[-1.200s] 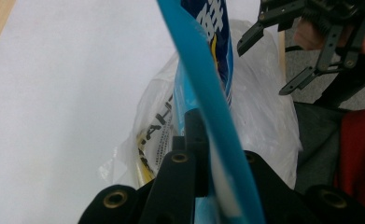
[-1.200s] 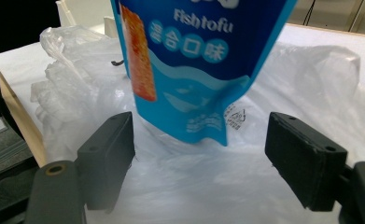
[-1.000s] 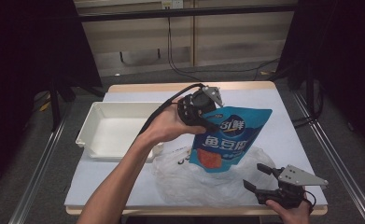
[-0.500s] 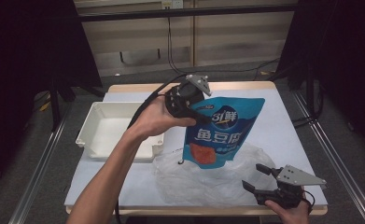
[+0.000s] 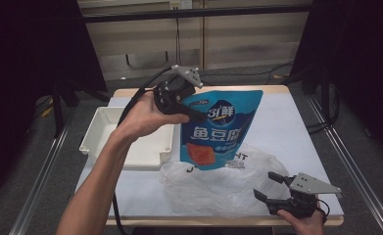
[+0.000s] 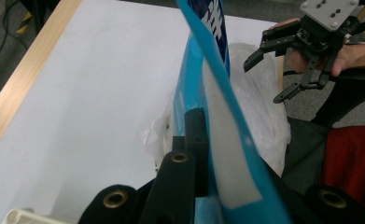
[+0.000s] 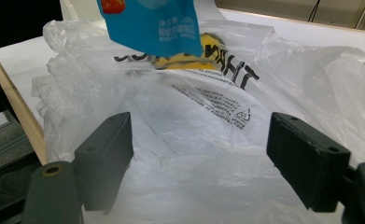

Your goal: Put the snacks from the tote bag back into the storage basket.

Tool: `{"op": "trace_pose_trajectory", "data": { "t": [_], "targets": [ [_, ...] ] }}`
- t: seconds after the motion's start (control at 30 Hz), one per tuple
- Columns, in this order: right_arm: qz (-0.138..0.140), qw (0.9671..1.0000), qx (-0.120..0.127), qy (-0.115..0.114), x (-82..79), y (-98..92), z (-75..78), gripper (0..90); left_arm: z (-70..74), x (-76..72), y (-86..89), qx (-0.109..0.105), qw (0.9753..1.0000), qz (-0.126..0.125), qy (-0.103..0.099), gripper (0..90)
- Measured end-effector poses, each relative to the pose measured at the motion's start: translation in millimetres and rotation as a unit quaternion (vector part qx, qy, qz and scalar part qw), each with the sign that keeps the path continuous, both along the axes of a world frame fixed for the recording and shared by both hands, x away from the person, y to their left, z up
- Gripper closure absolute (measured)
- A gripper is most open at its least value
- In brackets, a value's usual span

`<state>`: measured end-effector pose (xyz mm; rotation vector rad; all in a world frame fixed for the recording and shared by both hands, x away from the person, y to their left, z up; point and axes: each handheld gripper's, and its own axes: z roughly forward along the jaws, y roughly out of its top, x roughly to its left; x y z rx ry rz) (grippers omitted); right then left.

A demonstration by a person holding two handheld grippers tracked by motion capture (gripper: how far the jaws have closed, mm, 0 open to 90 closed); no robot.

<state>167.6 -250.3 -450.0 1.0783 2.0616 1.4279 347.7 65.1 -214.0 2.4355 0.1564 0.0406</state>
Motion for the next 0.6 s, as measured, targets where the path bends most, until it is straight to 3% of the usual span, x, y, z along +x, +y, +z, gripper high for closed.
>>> {"op": "trace_pose_trajectory", "data": {
  "t": [0.2, 0.43, 0.6],
  "targets": [
    [0.001, 1.0000, 0.001, 0.001, 0.4, 0.1, -0.2, 22.2, 9.7, 5.1, 13.9, -0.003, 1.0000, 0.009, -0.001, 90.0],
    [0.001, 1.0000, 0.003, 0.004, 0.9, 0.4, -0.2, 19.8, 18.6, 15.0, 27.7, -0.021, 0.9995, 0.025, -0.003, 90.0],
    [0.003, 1.0000, 0.004, 0.000, 0.8, 0.4, -0.2, 19.1, 26.5, 21.0, 37.2, -0.018, 0.9990, 0.039, -0.006, 90.0]
  ]
}}
